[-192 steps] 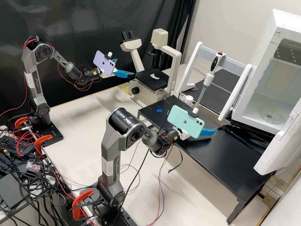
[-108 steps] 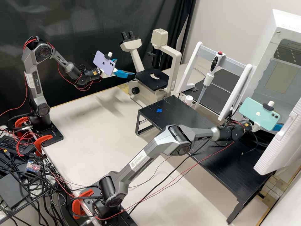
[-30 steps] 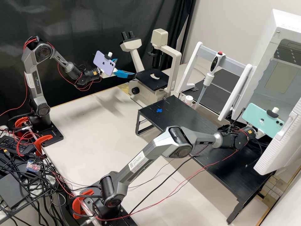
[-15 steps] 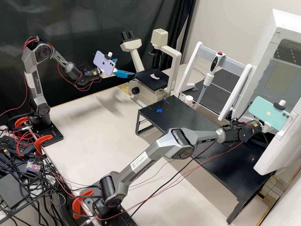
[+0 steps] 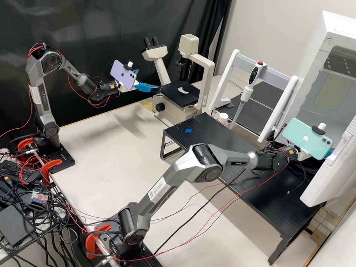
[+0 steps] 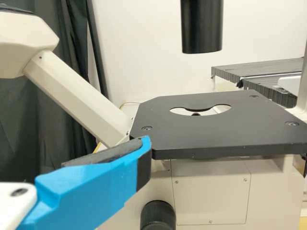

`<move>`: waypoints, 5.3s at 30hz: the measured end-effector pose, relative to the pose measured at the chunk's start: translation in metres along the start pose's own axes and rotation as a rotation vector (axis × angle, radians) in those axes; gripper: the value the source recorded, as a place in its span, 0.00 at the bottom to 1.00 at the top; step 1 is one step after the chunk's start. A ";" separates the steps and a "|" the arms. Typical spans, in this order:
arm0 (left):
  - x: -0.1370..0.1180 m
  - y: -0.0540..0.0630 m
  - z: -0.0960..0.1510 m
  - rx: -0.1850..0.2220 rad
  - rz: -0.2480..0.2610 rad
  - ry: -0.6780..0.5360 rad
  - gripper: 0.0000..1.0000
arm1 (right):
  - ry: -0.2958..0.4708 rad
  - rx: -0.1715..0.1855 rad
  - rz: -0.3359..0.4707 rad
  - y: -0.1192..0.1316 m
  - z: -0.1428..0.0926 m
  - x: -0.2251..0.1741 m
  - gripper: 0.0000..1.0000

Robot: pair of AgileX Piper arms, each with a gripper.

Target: Move the petri dish to the microscope

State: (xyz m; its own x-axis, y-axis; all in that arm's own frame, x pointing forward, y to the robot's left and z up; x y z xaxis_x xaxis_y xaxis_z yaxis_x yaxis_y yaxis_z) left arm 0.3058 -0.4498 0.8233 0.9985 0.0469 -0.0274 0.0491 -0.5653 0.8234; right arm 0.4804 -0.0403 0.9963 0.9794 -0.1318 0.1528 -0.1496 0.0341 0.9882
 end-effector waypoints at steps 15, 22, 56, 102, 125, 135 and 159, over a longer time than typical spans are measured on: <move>0.000 0.000 0.000 0.000 0.000 0.000 1.00 | 0.127 -0.017 0.119 0.006 -0.014 -0.129 0.00; 0.000 0.000 0.000 0.000 0.000 0.000 1.00 | 0.250 0.014 0.073 -0.024 -0.050 -0.189 0.00; 0.000 0.000 0.000 0.000 0.000 0.000 1.00 | 0.668 -0.099 -0.379 -0.214 -0.247 -0.257 0.00; 0.000 0.000 0.000 0.000 0.000 0.000 1.00 | 0.489 -0.066 -0.673 -0.347 -0.298 -0.153 0.00; 0.000 0.000 0.000 0.000 0.000 0.000 1.00 | 0.446 -0.125 -0.662 -0.360 -0.297 -0.141 1.00; 0.000 0.000 0.000 0.000 0.000 0.000 1.00 | 0.504 -0.097 -0.765 -0.362 -0.295 -0.154 1.00; 0.000 0.000 0.000 0.000 0.000 0.000 1.00 | 0.580 -0.070 -0.645 -0.286 -0.248 -0.216 1.00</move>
State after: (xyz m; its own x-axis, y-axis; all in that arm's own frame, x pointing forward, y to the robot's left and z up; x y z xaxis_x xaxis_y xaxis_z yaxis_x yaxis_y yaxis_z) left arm 0.3058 -0.4498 0.8233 0.9985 0.0469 -0.0274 0.0491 -0.5653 0.8234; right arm 0.3456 0.2243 0.6769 0.7873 0.3781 -0.4870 0.4487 0.1904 0.8732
